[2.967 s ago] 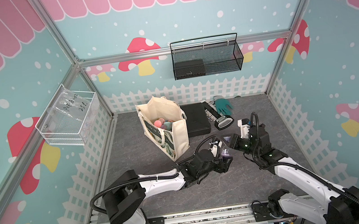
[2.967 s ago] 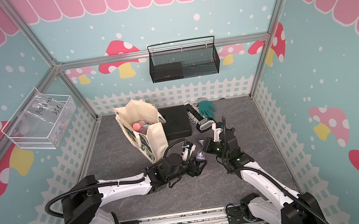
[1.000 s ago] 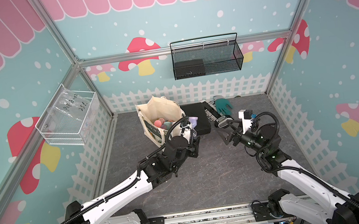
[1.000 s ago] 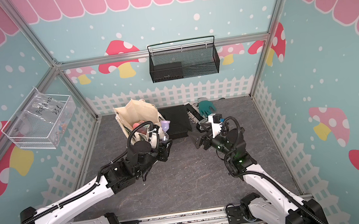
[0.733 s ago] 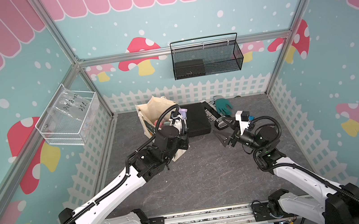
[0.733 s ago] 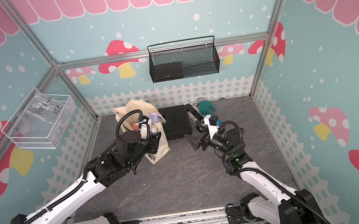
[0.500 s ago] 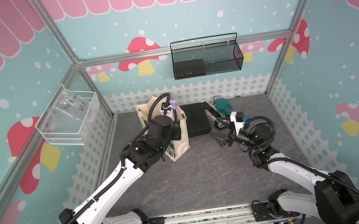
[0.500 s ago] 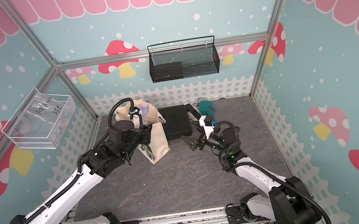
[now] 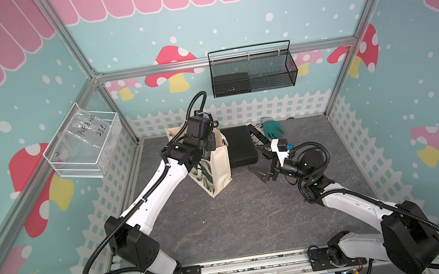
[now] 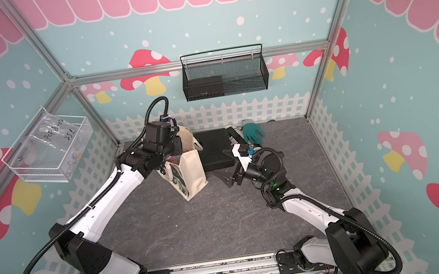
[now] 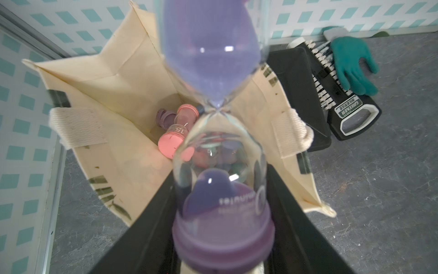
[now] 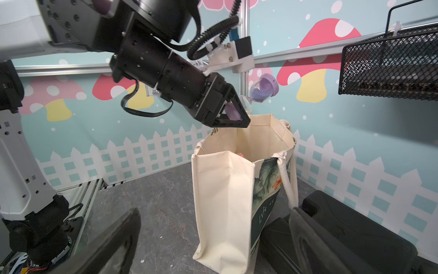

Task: Put the hourglass into the canvas bag
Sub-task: Place the hourglass in the canvas bag.

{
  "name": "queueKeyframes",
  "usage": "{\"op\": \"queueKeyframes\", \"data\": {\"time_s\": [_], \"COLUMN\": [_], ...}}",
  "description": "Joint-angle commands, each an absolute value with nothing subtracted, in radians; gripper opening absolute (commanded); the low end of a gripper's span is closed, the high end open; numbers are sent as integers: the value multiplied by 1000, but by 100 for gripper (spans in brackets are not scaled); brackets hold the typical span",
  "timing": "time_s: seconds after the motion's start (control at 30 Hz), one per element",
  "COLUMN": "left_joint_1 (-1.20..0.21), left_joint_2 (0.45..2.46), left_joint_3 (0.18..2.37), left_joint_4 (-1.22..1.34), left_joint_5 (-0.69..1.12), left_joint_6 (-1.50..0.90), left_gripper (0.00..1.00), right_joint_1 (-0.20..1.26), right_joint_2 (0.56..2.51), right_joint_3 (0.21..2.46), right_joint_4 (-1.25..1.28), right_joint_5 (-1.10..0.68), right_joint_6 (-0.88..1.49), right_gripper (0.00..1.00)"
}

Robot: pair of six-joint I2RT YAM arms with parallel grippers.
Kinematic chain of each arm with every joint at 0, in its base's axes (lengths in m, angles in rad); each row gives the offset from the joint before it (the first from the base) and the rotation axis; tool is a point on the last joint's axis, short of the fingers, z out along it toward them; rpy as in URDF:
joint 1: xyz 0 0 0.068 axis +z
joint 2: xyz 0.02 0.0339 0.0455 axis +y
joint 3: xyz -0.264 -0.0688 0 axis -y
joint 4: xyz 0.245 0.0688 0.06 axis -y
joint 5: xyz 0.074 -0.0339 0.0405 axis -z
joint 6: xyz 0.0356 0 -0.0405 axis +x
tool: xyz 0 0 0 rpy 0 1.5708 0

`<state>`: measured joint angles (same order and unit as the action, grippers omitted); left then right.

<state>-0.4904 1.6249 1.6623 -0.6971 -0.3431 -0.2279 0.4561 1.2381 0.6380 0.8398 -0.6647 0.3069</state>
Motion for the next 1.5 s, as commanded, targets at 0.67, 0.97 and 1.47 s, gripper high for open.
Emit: {"op": "queueKeyframes", "data": {"time_s": [0.67, 0.97, 1.47], "left_joint_1": [-335, -335, -335], "left_joint_2": [1970, 1961, 1862], "left_joint_3": [1836, 1833, 1890], "left_joint_4": [-915, -915, -921], "left_joint_5": [-194, -202, -207], "left_joint_6": [-272, -273, -274], "left_gripper": [21, 39, 69], "right_joint_1": [486, 486, 484], "right_joint_2": [1254, 1250, 1201], "right_joint_3": [695, 703, 777], "right_joint_4": [778, 739, 506], "right_joint_5": [-584, -541, -263], "right_joint_6": [276, 267, 255], "right_gripper": [100, 99, 100]}}
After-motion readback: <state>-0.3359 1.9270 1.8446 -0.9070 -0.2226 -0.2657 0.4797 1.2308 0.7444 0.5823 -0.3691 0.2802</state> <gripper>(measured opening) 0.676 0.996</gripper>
